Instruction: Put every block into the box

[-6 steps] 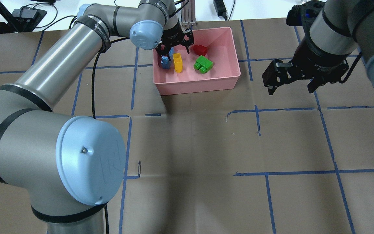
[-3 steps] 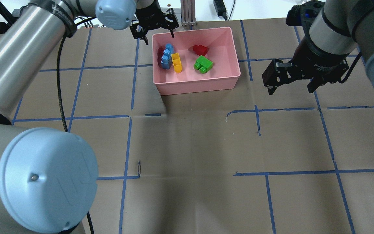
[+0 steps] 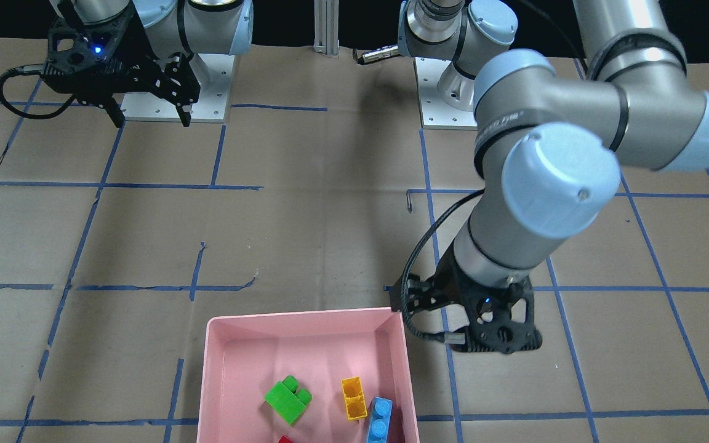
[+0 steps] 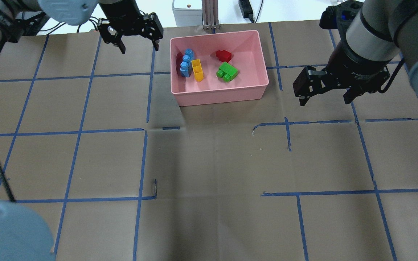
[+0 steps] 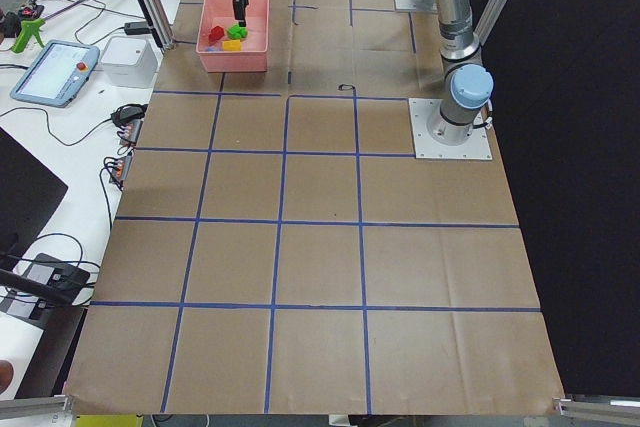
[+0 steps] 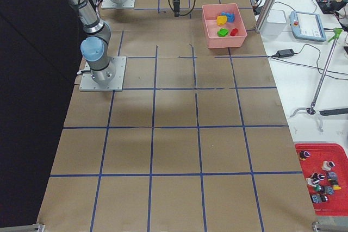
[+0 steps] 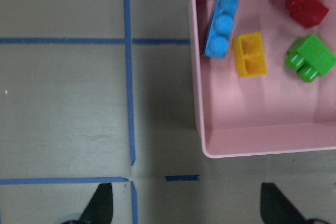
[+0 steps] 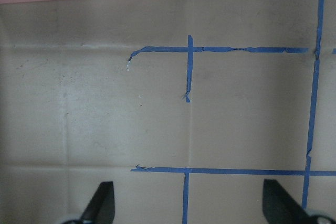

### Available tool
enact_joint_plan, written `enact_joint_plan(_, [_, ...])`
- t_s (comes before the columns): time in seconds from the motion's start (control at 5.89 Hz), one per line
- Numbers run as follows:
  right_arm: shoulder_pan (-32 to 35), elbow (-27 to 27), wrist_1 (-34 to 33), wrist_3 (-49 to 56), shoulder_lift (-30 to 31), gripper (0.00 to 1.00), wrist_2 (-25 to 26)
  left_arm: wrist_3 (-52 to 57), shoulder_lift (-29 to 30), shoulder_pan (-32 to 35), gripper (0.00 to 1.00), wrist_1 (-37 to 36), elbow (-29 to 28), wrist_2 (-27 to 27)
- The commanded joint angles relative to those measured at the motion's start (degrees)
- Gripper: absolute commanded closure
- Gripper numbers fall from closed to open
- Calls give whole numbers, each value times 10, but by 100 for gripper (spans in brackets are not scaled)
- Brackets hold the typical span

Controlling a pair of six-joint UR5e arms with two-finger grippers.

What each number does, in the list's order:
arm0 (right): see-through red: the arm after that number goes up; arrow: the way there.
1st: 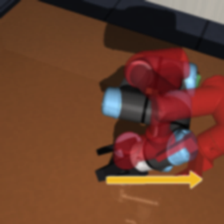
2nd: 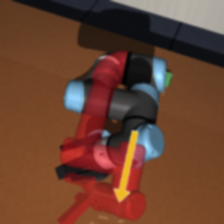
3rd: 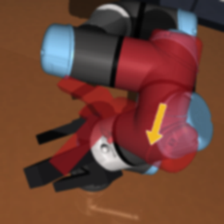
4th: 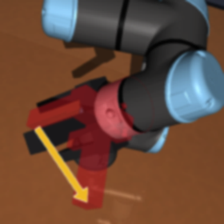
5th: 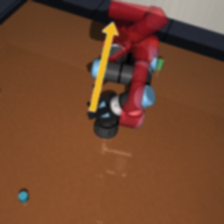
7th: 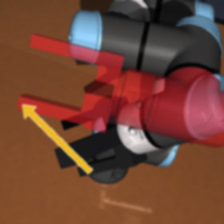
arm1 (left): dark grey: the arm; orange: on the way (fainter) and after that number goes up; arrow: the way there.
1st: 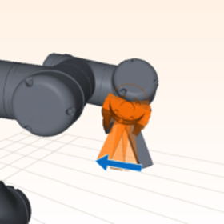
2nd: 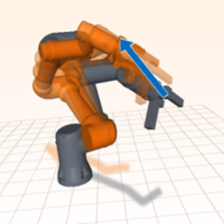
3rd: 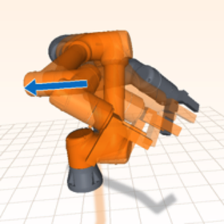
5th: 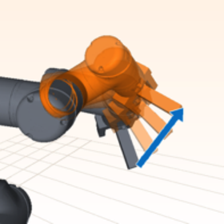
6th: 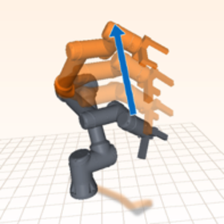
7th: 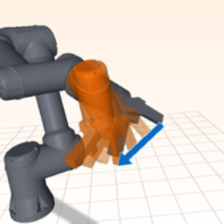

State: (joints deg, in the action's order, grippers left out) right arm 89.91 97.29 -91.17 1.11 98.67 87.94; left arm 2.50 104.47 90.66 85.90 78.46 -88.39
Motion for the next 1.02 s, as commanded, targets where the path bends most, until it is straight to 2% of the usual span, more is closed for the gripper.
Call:
enact_joint_plan(0.0, [0,0,-1,-1,0,0,0,46,-106,-28,1,1,96,1])
enact_joint_plan(0.85, [0,1,2,-7,4,0,6,44,-119,-23,1,11,100,1])
